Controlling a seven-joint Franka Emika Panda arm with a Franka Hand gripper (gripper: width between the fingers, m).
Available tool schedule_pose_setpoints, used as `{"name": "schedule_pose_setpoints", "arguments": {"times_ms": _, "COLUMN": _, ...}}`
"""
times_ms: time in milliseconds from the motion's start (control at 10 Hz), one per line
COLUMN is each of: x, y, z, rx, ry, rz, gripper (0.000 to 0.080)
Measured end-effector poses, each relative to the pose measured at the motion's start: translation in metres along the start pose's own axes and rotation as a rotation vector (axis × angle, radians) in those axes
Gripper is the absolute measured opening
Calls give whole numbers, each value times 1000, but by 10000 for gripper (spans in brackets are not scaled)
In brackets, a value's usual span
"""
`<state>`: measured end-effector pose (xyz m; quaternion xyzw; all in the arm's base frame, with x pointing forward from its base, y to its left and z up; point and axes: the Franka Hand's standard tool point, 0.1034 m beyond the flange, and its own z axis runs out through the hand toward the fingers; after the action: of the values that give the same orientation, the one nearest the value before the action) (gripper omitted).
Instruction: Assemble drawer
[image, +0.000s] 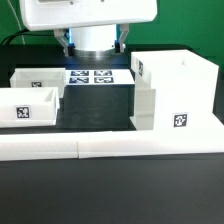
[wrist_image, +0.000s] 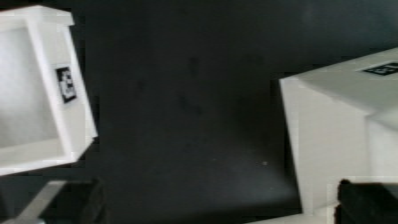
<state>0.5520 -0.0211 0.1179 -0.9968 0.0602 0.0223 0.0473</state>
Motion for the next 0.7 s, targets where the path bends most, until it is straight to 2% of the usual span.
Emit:
{"name": "schedule_pose_setpoints", "arguments": {"times_ms": 300, "x": -1, "y": 3, "z": 2, "rx": -6, "ry": -2, "rz": -10, "gripper": 649}}
{"name": "schedule_pose_setpoints", "arguments": {"times_ms": 600, "x": -18, "y": 34, "z": 23, "rx": -40, "ry": 12, "rz": -45, "gripper": 649}}
{"name": "schedule_pose_setpoints", "arguments": {"times_ms": 700, "x": -18, "y": 40, "z": 29, "rx": -46, "ry": 13, "rz": -55, "gripper": 649}}
